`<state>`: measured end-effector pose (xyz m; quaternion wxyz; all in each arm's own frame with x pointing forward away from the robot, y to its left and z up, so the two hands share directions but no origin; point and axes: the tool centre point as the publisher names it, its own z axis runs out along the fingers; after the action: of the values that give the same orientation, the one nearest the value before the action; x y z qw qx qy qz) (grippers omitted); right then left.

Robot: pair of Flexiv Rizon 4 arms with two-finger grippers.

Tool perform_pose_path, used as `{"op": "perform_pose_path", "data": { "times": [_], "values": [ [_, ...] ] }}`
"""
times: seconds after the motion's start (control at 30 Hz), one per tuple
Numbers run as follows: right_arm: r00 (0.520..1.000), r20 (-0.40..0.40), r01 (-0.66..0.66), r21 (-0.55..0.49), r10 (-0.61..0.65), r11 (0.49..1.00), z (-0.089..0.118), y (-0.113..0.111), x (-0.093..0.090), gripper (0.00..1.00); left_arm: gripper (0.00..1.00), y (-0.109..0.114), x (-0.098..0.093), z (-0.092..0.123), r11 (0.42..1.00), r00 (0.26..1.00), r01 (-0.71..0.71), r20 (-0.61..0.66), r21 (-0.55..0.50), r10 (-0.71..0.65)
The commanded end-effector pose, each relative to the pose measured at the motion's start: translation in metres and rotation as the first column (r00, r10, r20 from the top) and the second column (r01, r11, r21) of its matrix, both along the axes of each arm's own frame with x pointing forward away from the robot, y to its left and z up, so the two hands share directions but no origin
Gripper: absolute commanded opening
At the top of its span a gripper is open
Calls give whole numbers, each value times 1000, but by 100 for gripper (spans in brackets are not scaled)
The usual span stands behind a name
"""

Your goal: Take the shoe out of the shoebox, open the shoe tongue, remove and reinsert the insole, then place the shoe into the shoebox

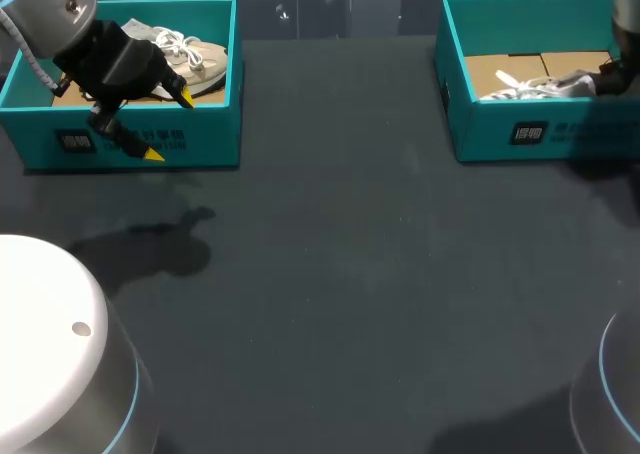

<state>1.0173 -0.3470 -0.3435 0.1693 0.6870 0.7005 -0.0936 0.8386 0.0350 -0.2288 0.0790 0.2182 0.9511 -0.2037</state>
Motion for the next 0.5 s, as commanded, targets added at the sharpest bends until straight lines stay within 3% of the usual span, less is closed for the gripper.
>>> {"op": "perform_pose_path", "data": {
  "times": [0.03,0.5],
  "values": [
    [1000,-17,-3,9,3,1000,-5,-5,5,0,100,0,-1,0,1000,1000,0,1,3,0],
    [999,-33,-35,61,37,998,-19,-2,7,0,100,0,-1,0,1000,1000,0,1,3,0]
  ]
}}
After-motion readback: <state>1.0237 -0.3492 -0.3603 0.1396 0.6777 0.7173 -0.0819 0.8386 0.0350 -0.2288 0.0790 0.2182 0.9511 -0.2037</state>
